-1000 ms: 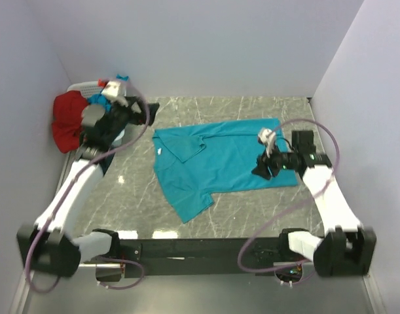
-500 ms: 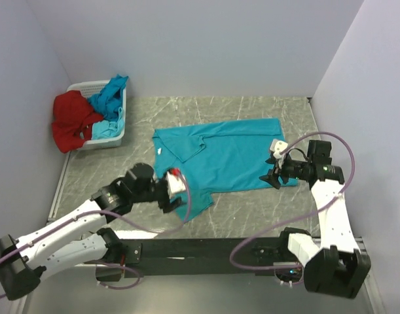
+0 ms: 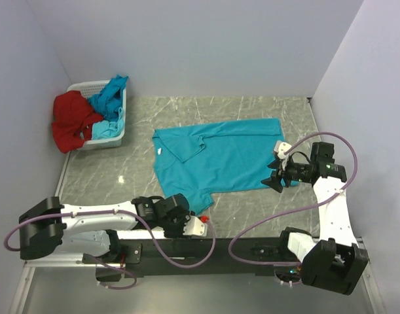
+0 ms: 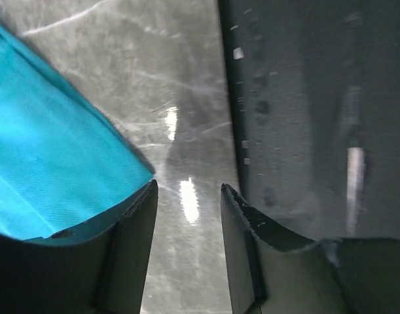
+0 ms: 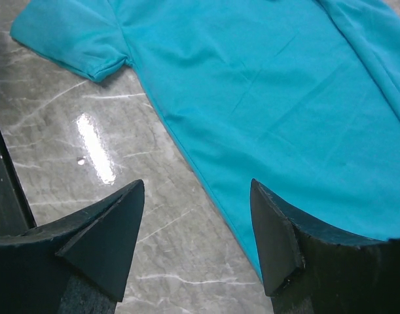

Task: Fold and stack the t-shirts
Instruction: Fold the tshirt

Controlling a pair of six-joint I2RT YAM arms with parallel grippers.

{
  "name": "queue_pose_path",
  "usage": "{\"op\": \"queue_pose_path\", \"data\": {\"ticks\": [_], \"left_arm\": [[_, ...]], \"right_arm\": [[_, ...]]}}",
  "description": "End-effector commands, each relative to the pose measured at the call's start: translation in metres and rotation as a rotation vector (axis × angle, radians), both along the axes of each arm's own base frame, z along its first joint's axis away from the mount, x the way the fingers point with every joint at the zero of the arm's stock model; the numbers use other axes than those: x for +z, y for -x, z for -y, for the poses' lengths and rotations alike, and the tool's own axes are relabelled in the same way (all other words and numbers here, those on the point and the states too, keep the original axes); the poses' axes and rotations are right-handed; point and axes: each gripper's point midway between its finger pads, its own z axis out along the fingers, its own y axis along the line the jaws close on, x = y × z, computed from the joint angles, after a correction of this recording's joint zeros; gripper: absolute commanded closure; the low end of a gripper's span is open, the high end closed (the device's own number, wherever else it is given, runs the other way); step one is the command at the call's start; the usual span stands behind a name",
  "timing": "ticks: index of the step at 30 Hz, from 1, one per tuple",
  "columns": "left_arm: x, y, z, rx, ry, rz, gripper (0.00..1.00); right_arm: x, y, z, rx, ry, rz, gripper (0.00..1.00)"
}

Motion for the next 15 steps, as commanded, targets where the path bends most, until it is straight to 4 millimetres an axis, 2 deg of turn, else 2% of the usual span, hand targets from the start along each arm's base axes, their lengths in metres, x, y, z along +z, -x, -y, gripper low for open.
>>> {"op": "queue_pose_path", "data": {"ticks": [1, 6, 15], "left_arm": [[0.002, -0.018, 0.012, 0.004, 0.039, 0.103, 0.51], [0.000, -0.033, 0.015, 0.026, 0.062, 0.166, 0.50], [-0.015, -0.041, 0.016, 0.031, 0.026, 0.129, 0.50]], "right_arm": [[0.012, 0.004, -0.002, 0.023, -0.029, 0.036, 0.28], [0.011, 0.007, -0.001, 0.030, -0.048, 0.011, 0.28], [0.013, 0.011, 0.000, 0.040, -0.061, 0.008, 0.28]]}}
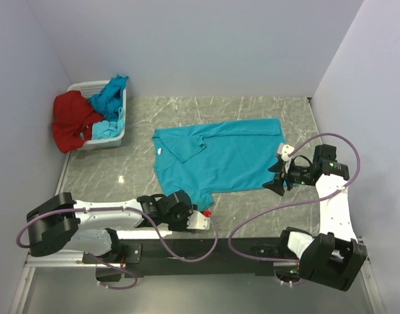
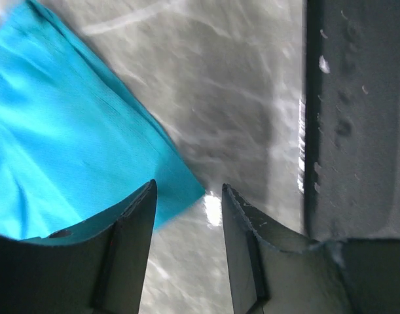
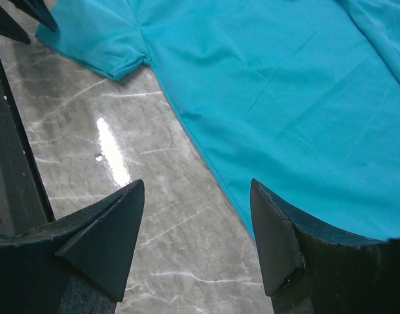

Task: Fold and stack the t-shirts
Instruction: Fold the tshirt

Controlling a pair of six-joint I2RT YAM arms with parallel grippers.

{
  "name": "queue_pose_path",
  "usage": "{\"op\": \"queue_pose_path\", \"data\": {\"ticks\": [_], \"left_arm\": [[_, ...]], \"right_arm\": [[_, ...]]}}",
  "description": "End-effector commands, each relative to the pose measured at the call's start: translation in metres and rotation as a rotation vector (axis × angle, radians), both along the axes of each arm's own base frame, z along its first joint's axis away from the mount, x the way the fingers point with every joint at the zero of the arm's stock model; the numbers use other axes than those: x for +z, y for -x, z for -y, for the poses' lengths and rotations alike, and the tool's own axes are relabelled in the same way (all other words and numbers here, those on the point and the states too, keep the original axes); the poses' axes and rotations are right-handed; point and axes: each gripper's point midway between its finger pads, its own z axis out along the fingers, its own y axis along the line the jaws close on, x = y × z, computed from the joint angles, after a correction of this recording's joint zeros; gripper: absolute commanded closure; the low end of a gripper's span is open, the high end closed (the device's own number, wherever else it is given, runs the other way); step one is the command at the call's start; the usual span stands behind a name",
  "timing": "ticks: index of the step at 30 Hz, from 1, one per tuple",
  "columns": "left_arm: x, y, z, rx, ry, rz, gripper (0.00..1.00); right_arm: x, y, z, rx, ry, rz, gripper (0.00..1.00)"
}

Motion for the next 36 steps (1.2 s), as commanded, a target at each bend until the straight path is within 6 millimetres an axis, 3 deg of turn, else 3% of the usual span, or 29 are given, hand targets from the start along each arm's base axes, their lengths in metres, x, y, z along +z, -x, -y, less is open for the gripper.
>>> {"op": "queue_pose_path", "data": {"ticks": [1, 5, 8, 9, 14, 16, 18, 22, 23, 27, 36], "left_arm": [[0.000, -0.006, 0.009, -0.021, 0.011, 0.000, 0.50], [-0.004, -0.001, 0.004, -0.019, 0.008, -0.018, 0.51], [-0.006, -0.007, 0.000, -0.002, -0.001, 0.015, 0.63], [-0.007, -0.009, 0.000, 0.004, -0.007, 0.020, 0.72], [-0.007, -0.014, -0.001, 0.017, -0.016, 0.023, 0.87], [0.001, -0.016, 0.002, 0.024, -0.002, 0.034, 0.98], [0.014, -0.019, 0.005, 0.034, 0.040, 0.056, 0.99], [0.041, -0.019, 0.011, 0.054, 0.129, 0.066, 0.99], [0.048, -0.018, 0.011, 0.059, 0.149, 0.064, 0.99], [0.049, -0.014, 0.007, 0.067, 0.155, 0.051, 0.99], [0.053, -0.013, 0.011, 0.058, 0.173, 0.047, 0.99]], "right_arm": [[0.016, -0.001, -0.001, 0.017, -0.021, 0.047, 0.28], [0.017, 0.001, -0.001, 0.016, -0.028, 0.047, 0.28], [0.018, 0.002, -0.001, 0.024, -0.031, 0.054, 0.28], [0.019, 0.004, -0.002, 0.032, -0.035, 0.051, 0.28], [0.019, 0.008, -0.001, 0.036, -0.033, 0.050, 0.28], [0.015, 0.008, 0.003, 0.025, -0.005, 0.044, 0.28], [0.010, 0.005, 0.010, 0.002, 0.034, 0.034, 0.28], [-0.016, 0.001, 0.035, -0.055, 0.193, 0.013, 0.28], [-0.032, 0.003, 0.048, -0.066, 0.272, -0.013, 0.28], [-0.066, 0.004, 0.091, -0.020, 0.516, -0.034, 0.29], [-0.080, -0.033, 0.156, 0.097, 0.697, 0.047, 0.33]]}}
